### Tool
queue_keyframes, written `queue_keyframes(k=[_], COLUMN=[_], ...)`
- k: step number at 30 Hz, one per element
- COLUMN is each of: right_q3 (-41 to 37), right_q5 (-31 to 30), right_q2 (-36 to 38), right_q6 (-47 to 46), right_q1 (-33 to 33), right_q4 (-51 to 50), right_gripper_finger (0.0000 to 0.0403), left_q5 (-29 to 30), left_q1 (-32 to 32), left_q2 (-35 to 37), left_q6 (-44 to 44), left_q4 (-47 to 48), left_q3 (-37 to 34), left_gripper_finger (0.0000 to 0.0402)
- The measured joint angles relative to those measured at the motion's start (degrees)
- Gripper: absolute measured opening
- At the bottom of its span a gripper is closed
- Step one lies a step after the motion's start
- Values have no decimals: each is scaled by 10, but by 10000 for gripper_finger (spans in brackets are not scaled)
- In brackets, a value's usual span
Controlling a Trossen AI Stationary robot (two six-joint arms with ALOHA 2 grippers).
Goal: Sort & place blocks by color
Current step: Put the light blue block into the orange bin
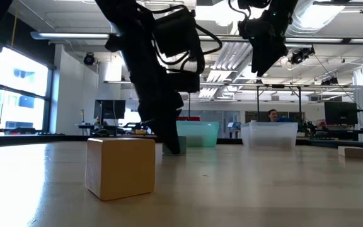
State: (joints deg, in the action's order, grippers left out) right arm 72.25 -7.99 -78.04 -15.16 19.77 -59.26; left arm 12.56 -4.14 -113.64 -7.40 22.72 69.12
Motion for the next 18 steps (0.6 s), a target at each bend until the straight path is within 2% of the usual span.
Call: queue_keyframes(k=[8, 12, 18], right_q3=[0, 0, 0], right_q5=[0, 0, 0], right_q2=[0, 0, 0], right_q6=[0, 2, 1], right_q1=[0, 0, 0], right_q4=[0, 0, 0], right_gripper_finger=[191, 191, 191], left_q5=[1, -2, -4], left_q1=[0, 0, 2], left_q2=[-7, -8, -8], left_q6=[0, 6, 17], left_q4=[-12, -15, -17], left_q3=[1, 1, 1], left_gripper_finger=[229, 186, 101])
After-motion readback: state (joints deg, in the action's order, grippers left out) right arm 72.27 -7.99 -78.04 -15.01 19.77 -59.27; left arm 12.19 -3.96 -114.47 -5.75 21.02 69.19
